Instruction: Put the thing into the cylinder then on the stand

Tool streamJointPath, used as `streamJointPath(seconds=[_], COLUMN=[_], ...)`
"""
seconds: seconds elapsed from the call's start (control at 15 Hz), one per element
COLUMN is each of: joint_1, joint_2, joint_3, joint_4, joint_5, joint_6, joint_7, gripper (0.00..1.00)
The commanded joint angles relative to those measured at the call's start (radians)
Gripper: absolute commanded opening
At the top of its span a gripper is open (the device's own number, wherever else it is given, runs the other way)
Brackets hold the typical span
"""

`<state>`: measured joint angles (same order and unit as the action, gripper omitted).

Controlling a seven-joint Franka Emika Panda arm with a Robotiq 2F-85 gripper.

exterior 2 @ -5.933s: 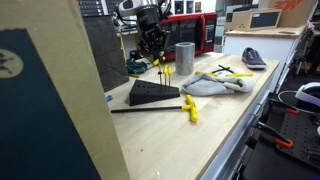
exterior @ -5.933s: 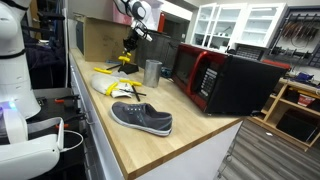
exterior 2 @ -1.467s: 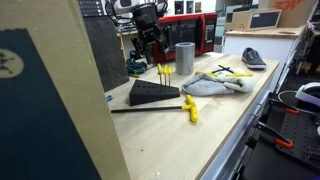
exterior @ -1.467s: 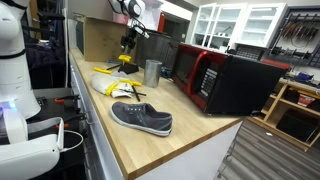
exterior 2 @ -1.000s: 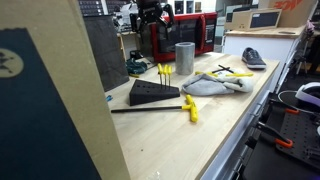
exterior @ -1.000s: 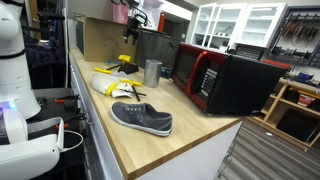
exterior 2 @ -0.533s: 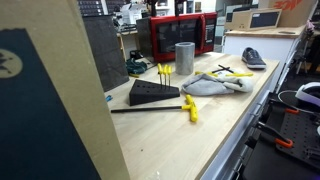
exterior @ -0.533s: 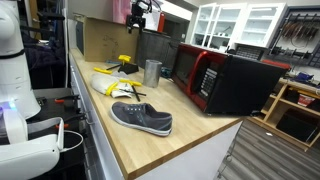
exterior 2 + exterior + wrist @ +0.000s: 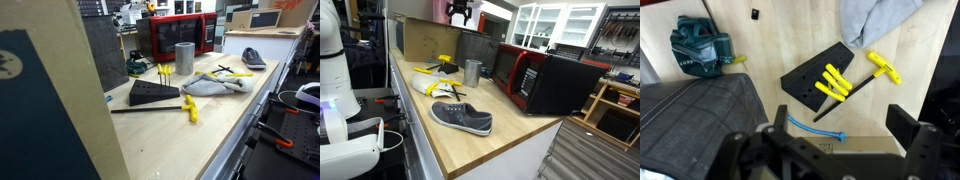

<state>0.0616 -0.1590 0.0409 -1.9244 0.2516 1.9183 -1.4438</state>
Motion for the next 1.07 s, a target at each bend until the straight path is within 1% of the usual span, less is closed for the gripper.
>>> streamJointPath(seconds=[0.0,0.13,0.2,0.4,1.0], joint_1=[-0.014,-0.026,-0.007,-0.02,-0.018], joint_2=[-0.073,-0.089,-0.044,-0.058,-0.061], joint_3=[-0.04,-0.075,-0.064,-0.09,-0.087], joint_4=[-0.098,-0.135,-0.07,-0.103,-0.105], joint_5=[0.043,0.061,0.026,0.041,0.041], joint_6=[0.067,0.075,0.037,0.043,0.045], joint_7=[0.112,0.149,0.114,0.12,0.135], gripper=[1.0,1.0,1.0,1.0,1.0])
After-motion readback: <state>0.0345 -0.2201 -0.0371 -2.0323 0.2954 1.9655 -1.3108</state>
